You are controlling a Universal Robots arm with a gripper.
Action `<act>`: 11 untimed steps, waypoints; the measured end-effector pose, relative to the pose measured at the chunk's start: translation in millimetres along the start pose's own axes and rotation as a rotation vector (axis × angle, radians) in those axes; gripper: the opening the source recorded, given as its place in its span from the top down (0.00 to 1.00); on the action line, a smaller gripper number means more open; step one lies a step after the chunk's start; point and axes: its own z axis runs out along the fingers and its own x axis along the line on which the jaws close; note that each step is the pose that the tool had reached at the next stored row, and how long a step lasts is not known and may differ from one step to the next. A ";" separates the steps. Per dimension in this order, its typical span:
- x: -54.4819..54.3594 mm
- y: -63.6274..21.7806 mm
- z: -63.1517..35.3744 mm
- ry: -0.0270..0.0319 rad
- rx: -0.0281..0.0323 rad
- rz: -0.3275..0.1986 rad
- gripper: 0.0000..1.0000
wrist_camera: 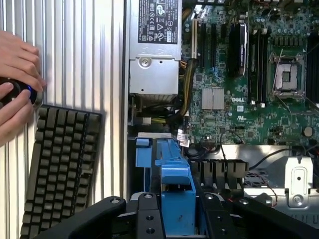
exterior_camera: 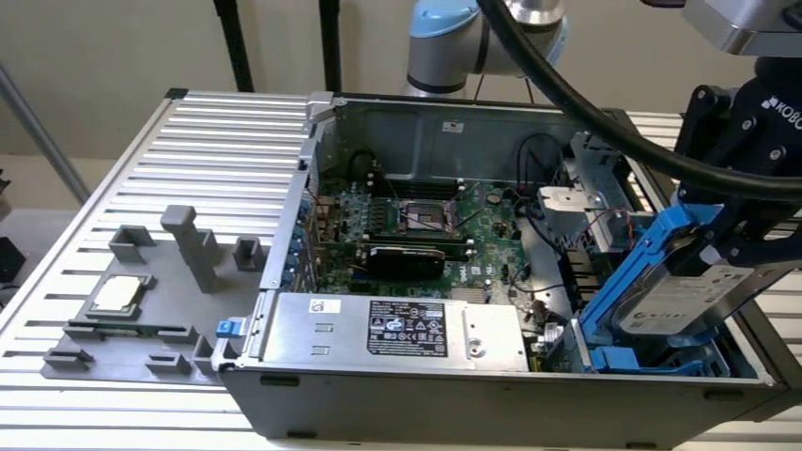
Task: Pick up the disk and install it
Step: 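Insert the disk into the insertion slot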
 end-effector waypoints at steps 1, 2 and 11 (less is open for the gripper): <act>0.0 -0.1 1.3 -0.0001 0.0000 -0.001 1.00; 0.1 -0.1 2.7 0.0000 0.0000 -0.001 1.00; 0.6 -0.7 16.3 0.0003 -0.0003 -0.009 1.00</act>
